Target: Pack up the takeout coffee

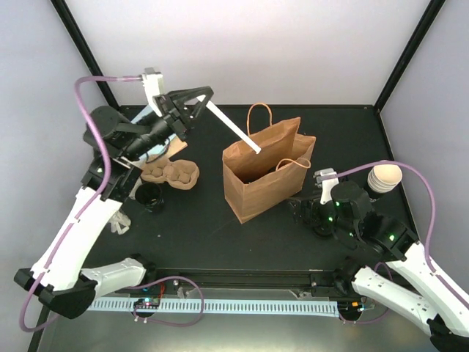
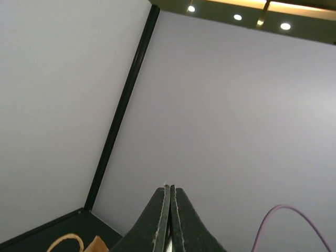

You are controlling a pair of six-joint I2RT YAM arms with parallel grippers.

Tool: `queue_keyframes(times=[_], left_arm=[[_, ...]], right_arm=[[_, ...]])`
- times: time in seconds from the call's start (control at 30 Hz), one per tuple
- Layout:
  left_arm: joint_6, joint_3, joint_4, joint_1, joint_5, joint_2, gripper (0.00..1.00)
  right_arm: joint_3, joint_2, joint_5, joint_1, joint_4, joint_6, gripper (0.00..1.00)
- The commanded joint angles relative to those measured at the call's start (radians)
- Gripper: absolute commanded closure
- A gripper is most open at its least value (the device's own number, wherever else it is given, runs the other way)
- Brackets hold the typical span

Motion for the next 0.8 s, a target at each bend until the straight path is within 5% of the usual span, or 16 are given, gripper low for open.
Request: queue_keyframes(times=[0.0,0.17,0.27,0.33,0.4,0.77], left_arm=[[0.051,-0.118,0.121,-0.047,-0.052,0.051,0.98],[0.131,-0.255,0.141,-0.089,-0.134,0.103,0.93],[0.182,-0.238,0.057,-0.11,-0.077,0.136,0.43],[0.231,-0.192,-0.081,-0.121,-0.052,0.146,0.19],[0.27,-0.178,-0.163,-0.124,-0.051,0.123,0.08],[0.354,-0.283,-0.464,-0.119,-0.382,-0.157,0.01]], right_arm=[[0.04,-0.018,0.037,-0.004,-0.022,0.032,0.0],[0.069,-0.023,0.053,-0.005,-0.049,0.064,0.0],[0.076,-0.032,0.059,-0.004,-0.057,0.088,0.0],[0.079,-0.033,0.078,-0.004,-0.071,0.096,0.0],[0.087,-0.027,0.1,-0.004,-0.09,0.1,0.0],[0.056,-0.077,0.223,-0.004,-0.019,0.032,0.0]])
